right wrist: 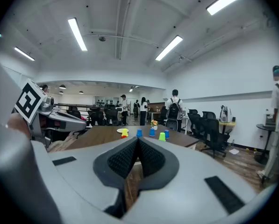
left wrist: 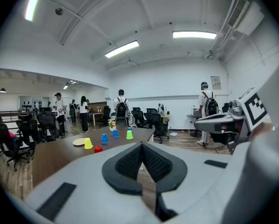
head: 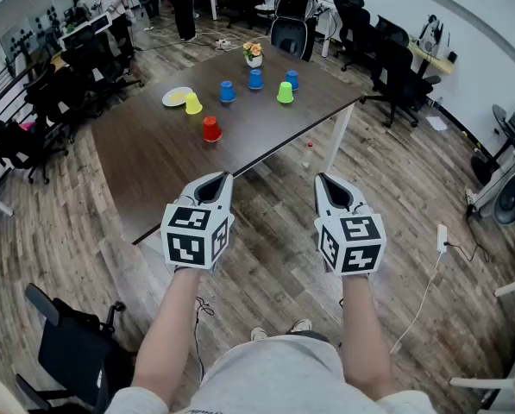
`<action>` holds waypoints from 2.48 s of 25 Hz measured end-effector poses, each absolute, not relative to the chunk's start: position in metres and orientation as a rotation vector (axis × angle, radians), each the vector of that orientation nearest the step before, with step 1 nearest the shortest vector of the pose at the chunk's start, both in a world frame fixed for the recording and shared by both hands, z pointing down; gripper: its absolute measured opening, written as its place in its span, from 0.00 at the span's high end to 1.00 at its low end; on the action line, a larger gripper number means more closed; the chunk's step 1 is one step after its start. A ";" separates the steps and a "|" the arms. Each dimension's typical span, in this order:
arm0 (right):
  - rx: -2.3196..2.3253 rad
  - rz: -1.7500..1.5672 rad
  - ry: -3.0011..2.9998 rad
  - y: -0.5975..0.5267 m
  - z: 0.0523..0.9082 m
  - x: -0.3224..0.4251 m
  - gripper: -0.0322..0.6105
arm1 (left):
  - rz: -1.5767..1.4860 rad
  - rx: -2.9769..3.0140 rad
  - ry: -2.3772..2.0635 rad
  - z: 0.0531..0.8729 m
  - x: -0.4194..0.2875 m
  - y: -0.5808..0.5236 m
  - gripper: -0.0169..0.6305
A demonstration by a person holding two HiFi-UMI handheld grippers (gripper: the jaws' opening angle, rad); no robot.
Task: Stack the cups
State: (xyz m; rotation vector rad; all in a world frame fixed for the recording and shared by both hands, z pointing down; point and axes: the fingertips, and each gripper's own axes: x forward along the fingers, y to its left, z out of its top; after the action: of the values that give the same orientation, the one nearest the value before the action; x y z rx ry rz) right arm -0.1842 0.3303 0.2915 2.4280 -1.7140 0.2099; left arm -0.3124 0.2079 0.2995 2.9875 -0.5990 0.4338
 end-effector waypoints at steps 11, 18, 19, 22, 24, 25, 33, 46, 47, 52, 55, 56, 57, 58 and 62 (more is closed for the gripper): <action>2.433 0.229 -1.697 0.337 0.297 -0.180 0.93 | 0.436 2.981 -0.586 0.307 -0.297 0.208 0.81; 2.428 0.238 -1.697 0.337 0.298 -0.168 0.81 | 0.425 2.978 -0.568 0.308 -0.280 0.208 0.70; 2.426 0.239 -1.698 0.337 0.298 -0.165 0.80 | 0.423 2.977 -0.571 0.308 -0.277 0.207 0.69; 2.421 0.252 -1.705 0.338 0.300 -0.154 0.73 | 0.422 2.975 -0.585 0.309 -0.265 0.206 0.66; 2.424 0.256 -1.712 0.337 0.302 -0.143 0.72 | 0.423 2.970 -0.595 0.311 -0.256 0.205 0.63; 2.424 0.257 -1.717 0.337 0.303 -0.136 0.71 | 0.422 2.966 -0.602 0.312 -0.251 0.205 0.62; 2.372 0.270 -1.814 0.317 0.316 -0.064 0.63 | 0.420 2.913 -0.717 0.324 -0.193 0.189 0.52; 2.183 0.277 -2.022 0.277 0.315 0.058 0.59 | 0.437 2.828 -0.987 0.316 -0.093 0.171 0.50; 2.170 0.278 -2.036 0.275 0.316 0.064 0.59 | 0.440 2.820 -1.005 0.316 -0.089 0.171 0.50; 2.116 0.276 -2.095 0.265 0.316 0.086 0.59 | 0.447 2.794 -1.095 0.314 -0.074 0.169 0.50; 2.082 0.284 -2.125 0.258 0.318 0.093 0.59 | 0.450 2.773 -1.138 0.313 -0.073 0.167 0.50; 2.071 0.288 -2.135 0.255 0.318 0.094 0.59 | 0.454 2.765 -1.150 0.314 -0.073 0.166 0.50; 2.060 0.291 -2.144 0.252 0.319 0.095 0.59 | 0.458 2.758 -1.162 0.314 -0.073 0.165 0.50; 2.047 0.290 -2.154 0.248 0.319 0.095 0.59 | 0.460 2.752 -1.175 0.315 -0.074 0.163 0.50; 2.001 0.287 -2.190 0.231 0.323 0.091 0.59 | 0.462 2.728 -1.225 0.318 -0.079 0.152 0.50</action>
State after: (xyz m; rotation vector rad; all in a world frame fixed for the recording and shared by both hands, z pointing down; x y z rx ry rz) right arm 0.0912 0.2305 0.3230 2.0013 -2.1902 0.2866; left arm -0.0790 0.1522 0.3178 2.7281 -1.2251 0.4623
